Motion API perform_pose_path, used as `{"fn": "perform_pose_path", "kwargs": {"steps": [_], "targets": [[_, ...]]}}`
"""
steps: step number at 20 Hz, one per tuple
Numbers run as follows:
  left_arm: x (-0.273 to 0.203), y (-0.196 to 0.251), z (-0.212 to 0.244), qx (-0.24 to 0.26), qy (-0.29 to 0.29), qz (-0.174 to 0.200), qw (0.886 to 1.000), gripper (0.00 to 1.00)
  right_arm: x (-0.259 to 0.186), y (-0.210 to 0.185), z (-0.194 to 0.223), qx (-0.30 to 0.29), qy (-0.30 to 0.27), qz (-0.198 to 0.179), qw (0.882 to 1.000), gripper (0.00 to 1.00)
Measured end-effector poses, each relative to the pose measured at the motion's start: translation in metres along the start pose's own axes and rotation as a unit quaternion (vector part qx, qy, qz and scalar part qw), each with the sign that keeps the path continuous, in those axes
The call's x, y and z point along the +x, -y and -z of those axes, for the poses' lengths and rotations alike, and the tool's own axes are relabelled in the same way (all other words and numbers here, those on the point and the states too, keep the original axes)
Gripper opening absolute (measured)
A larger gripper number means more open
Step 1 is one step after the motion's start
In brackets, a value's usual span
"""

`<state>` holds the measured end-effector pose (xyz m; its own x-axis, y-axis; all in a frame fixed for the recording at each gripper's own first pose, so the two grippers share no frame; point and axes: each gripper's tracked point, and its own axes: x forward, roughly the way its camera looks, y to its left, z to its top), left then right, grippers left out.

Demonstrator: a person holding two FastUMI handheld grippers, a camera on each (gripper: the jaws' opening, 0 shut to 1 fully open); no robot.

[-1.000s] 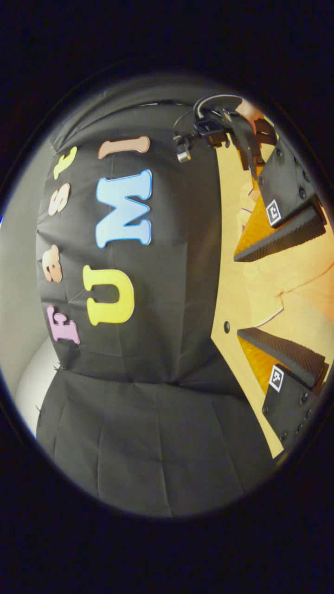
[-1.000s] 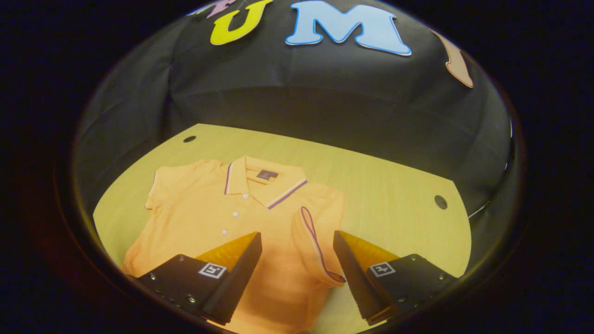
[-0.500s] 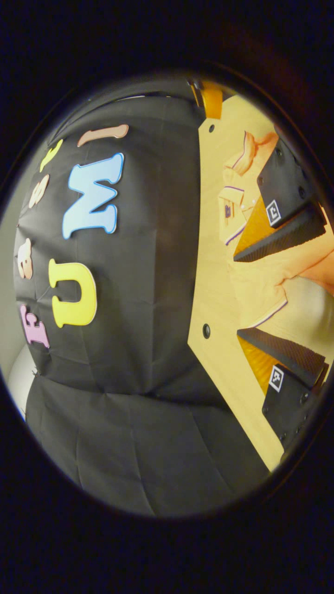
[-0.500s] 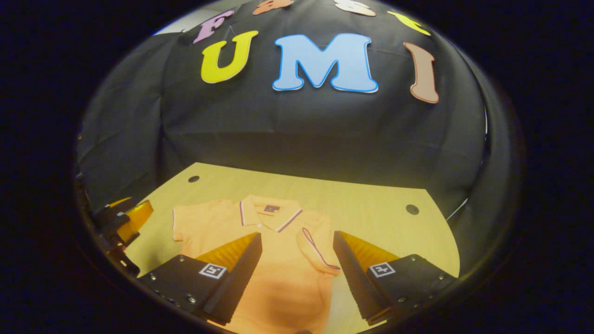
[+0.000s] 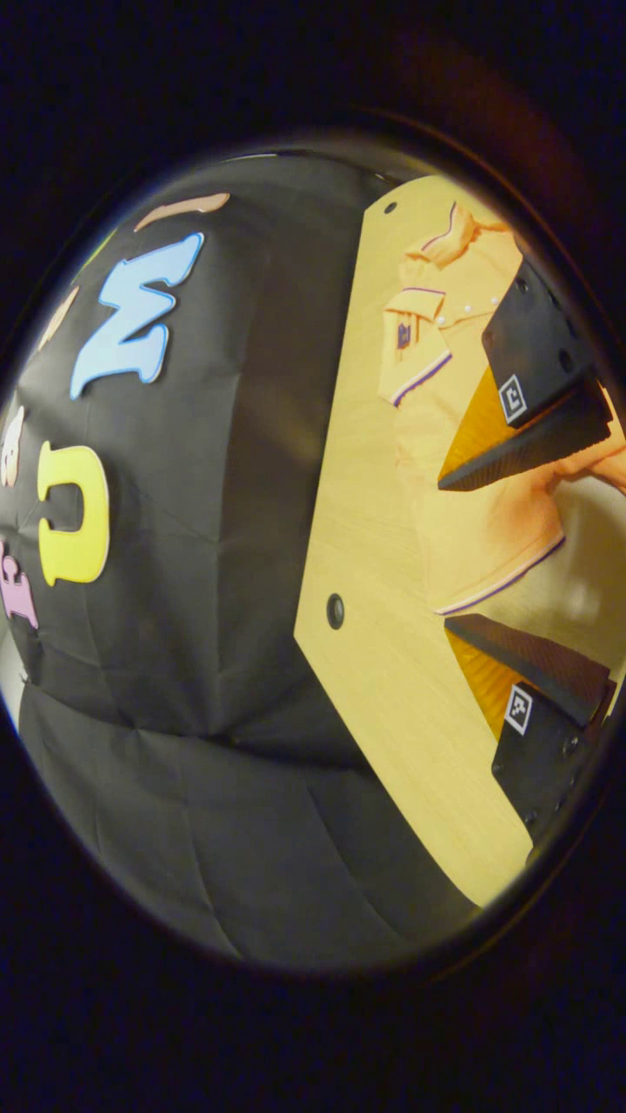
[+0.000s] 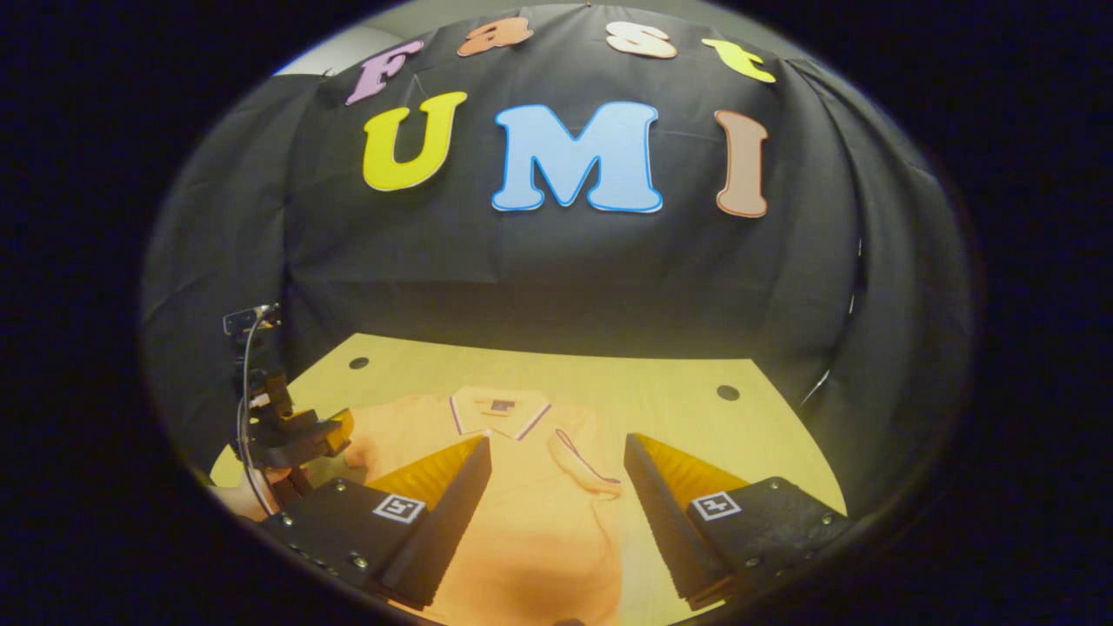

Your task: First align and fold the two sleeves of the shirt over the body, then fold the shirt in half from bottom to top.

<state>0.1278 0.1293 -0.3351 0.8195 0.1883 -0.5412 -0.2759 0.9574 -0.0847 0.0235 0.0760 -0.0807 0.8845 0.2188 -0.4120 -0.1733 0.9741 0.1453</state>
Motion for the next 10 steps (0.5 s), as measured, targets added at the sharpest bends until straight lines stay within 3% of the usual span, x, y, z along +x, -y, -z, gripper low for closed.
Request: {"fn": "perform_pose_path", "kwargs": {"steps": [5, 10], "targets": [[0.036, -0.017, 0.024, -0.02, -0.055, -0.019, 0.998, 0.94, -0.019, -0.006, 0.001, 0.014, 0.0, 0.007, 1.0, 0.95], [0.051, -0.013, 0.035, 0.008, -0.07, -0.025, 0.997, 0.92, -0.022, -0.003, 0.013, 0.016, -0.015, 0.001, 1.0, 0.95]]}}
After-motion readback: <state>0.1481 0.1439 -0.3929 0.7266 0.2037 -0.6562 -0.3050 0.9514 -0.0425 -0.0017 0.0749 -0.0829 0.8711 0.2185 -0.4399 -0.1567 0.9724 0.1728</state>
